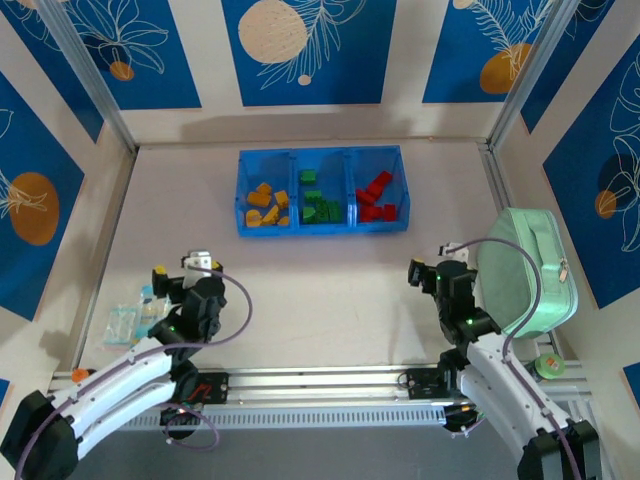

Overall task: Sort the legos into containers by color
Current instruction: Reset both arms

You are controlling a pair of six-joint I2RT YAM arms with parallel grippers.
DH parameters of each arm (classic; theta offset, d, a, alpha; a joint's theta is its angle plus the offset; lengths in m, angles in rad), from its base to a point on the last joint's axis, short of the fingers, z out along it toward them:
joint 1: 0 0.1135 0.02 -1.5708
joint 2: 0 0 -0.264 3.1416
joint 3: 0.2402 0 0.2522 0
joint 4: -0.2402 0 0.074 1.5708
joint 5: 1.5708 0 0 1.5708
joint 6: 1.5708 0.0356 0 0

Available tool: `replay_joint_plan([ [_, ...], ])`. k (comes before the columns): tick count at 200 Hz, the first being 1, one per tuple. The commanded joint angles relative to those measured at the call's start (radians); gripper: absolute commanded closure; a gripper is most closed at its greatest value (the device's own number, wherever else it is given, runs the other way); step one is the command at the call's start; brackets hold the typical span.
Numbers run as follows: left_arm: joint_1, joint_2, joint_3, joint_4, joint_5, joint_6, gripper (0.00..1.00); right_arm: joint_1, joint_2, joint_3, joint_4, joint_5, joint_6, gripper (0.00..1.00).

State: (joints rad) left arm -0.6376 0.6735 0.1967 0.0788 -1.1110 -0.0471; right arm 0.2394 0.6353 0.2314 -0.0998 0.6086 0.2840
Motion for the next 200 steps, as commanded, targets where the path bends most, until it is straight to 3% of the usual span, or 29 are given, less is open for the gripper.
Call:
replay_joint_plan([
  [1,0.045,-0.007,-0.016,0.051,0.029,-0.021,0.00,-0.040,0.047,0.011,0.104,-0.022,-0.006,0.01],
  [81,0.158,0.102,-0.031,0.253,0.101,-0.002,0.00,-0.106,0.223,0.016,0.335,-0.038,-0.029,0.01],
  [200,0.290,0.311,-0.036,0.554,0.192,0.030,0.00,-0.115,0.359,-0.001,0.592,-0.018,-0.080,0.01],
])
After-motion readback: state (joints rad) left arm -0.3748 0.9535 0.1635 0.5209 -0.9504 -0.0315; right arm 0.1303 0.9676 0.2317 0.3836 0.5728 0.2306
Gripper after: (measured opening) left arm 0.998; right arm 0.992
